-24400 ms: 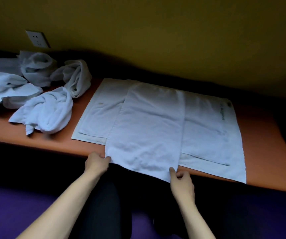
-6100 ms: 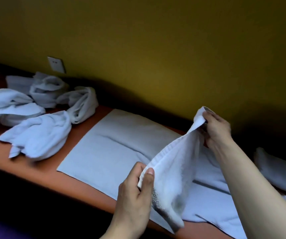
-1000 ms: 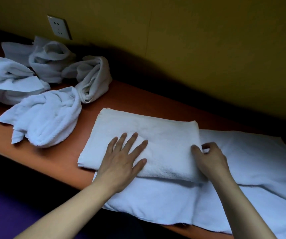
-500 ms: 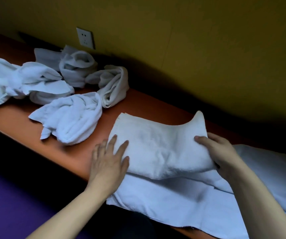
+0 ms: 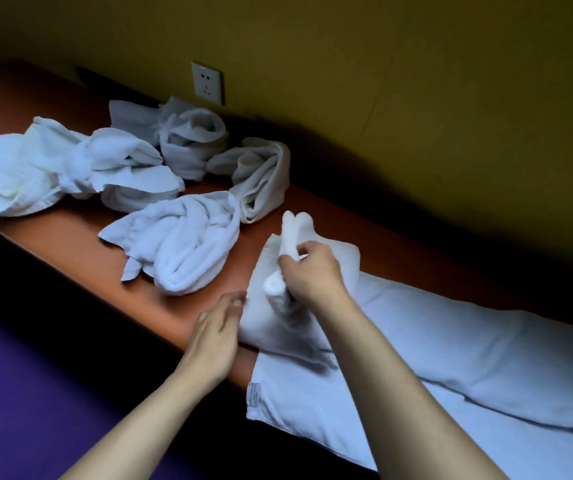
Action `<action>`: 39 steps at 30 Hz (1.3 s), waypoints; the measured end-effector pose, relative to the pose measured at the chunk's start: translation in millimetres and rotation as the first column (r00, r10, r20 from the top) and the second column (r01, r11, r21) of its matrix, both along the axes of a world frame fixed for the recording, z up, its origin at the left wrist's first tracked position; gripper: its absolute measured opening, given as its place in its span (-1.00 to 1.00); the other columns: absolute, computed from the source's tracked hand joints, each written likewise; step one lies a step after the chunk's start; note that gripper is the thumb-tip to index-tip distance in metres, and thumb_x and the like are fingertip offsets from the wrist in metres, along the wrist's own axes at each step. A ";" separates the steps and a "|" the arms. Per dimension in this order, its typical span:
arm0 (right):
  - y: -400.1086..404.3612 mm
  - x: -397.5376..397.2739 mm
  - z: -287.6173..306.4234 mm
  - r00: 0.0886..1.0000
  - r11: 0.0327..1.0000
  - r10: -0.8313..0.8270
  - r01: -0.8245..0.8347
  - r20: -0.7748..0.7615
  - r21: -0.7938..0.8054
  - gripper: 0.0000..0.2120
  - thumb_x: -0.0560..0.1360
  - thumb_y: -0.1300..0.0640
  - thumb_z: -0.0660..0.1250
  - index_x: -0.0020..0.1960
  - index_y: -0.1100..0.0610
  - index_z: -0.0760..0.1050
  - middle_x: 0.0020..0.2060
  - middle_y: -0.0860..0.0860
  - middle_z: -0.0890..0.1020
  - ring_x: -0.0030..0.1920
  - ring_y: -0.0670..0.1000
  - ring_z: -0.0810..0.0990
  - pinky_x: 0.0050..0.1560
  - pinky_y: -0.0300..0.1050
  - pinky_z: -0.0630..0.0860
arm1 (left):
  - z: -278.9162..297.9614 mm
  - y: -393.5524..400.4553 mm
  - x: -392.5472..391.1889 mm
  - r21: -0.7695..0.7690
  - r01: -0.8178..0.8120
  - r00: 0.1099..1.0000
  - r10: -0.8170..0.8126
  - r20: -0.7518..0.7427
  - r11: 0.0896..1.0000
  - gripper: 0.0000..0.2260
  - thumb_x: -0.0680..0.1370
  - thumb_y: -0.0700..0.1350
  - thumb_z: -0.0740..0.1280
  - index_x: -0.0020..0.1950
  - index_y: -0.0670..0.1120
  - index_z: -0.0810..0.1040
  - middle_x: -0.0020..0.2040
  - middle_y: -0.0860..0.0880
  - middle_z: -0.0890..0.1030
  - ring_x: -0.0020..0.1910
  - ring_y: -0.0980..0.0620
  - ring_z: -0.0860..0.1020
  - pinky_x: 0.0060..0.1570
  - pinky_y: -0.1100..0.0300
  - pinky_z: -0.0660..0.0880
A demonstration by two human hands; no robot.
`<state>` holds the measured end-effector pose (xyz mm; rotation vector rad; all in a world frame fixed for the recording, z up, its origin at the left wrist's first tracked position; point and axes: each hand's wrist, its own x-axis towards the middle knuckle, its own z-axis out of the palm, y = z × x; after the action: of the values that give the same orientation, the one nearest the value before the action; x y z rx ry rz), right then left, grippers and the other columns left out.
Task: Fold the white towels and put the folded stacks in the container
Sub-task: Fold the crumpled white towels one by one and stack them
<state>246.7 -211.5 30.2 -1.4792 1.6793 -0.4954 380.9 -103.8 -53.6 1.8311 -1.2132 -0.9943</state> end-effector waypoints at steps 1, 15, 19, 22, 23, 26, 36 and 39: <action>3.6 4.8 -6.8 0.999 0.998 0.046 -0.046 -0.007 0.032 -0.69 0.49 -0.06 0.32 0.13 0.10 0.59 -0.01 0.09 0.69 0.04 0.15 0.65 0.06 -0.09 0.55 | 1.9 -1.7 1.3 0.006 -0.043 0.996 0.044 -0.076 0.999 -0.46 0.59 0.26 0.03 0.38 0.01 0.52 0.34 0.07 0.56 0.39 0.06 0.44 0.47 0.12 0.27; 38.1 -95.6 -42.0 0.953 0.952 -0.299 0.295 0.044 0.079 -0.63 0.54 -0.19 0.29 0.24 -0.02 0.36 0.09 0.02 0.57 0.04 0.08 0.59 0.01 -0.06 0.52 | 28.9 -41.2 -32.7 0.368 -0.066 0.980 -0.009 0.199 0.927 -0.32 0.28 0.30 0.18 0.31 -0.01 0.49 0.27 -0.09 0.55 0.27 -0.23 0.49 0.27 -0.05 0.42; 37.4 -90.0 -41.0 0.854 0.904 -0.401 0.312 0.331 0.291 -0.59 0.49 -0.14 0.42 0.17 0.11 0.48 0.01 -0.01 0.65 -0.02 0.06 0.68 0.02 -0.03 0.62 | 33.5 -39.5 -31.2 0.367 -0.131 0.986 0.159 -0.046 0.921 -0.55 0.37 0.08 0.46 0.17 -0.11 0.55 0.03 -0.10 0.65 -0.15 -0.11 0.67 -0.30 0.12 0.63; 39.9 -89.5 -37.6 0.817 0.915 -0.388 0.284 0.427 0.287 -0.65 0.48 -0.04 0.46 0.17 0.11 0.53 -0.01 0.02 0.70 -0.11 0.02 0.71 -0.21 -0.16 0.61 | 42.9 -33.2 -30.6 0.394 -0.111 0.950 0.213 -0.227 0.912 -0.79 0.47 -0.18 0.47 0.02 -0.26 0.58 -0.27 -0.16 0.67 -0.45 -0.13 0.61 -0.47 0.14 0.53; 42.2 -90.6 -34.8 0.826 0.928 -0.365 0.288 0.430 0.236 -0.67 0.48 -0.02 0.46 0.17 0.09 0.53 0.00 0.01 0.69 -0.11 0.00 0.70 -0.24 -0.19 0.59 | 45.9 -30.4 -31.5 0.388 -0.110 0.942 0.220 -0.253 0.915 -0.80 0.47 -0.19 0.47 -0.01 -0.28 0.58 -0.34 -0.16 0.65 -0.49 -0.13 0.59 -0.47 0.13 0.51; 51.6 -95.1 -23.4 0.817 0.944 -0.331 0.297 0.473 0.146 -0.70 0.49 0.02 0.46 0.19 0.06 0.54 0.01 -0.01 0.68 -0.10 -0.02 0.70 -0.19 -0.17 0.61 | 55.9 -21.5 -37.5 0.302 -0.149 0.926 0.240 -0.291 0.942 -0.74 0.45 -0.16 0.48 0.08 -0.22 0.58 -0.18 -0.12 0.68 -0.29 -0.10 0.64 -0.40 0.13 0.56; 105.0 -188.9 29.4 0.721 0.913 -0.344 0.408 0.602 0.033 -0.78 0.49 0.04 0.47 0.12 0.01 0.60 -0.03 0.00 0.73 -0.06 0.01 0.72 -0.03 -0.03 0.66 | 103.0 17.5 -124.4 -0.048 0.025 0.961 -0.037 -0.274 0.999 -0.56 0.48 -0.14 0.50 0.28 0.10 0.44 0.11 0.09 0.63 0.10 0.12 0.62 0.03 0.14 0.54; 127.6 -235.3 40.6 0.699 0.882 -0.385 0.470 0.602 0.017 -0.79 0.49 0.04 0.47 0.11 0.02 0.60 -0.03 0.01 0.72 -0.09 0.00 0.72 -0.14 -0.11 0.65 | 112.6 30.4 -171.5 -0.078 0.103 0.957 -0.120 -0.265 0.992 -0.60 0.54 -0.16 0.44 0.30 0.12 0.42 0.08 0.04 0.63 0.04 0.10 0.63 -0.10 0.26 0.48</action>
<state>11.4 -83.9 70.8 -0.8531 1.4731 -1.2225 209.4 -73.4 59.0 1.5337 -1.1750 -1.2107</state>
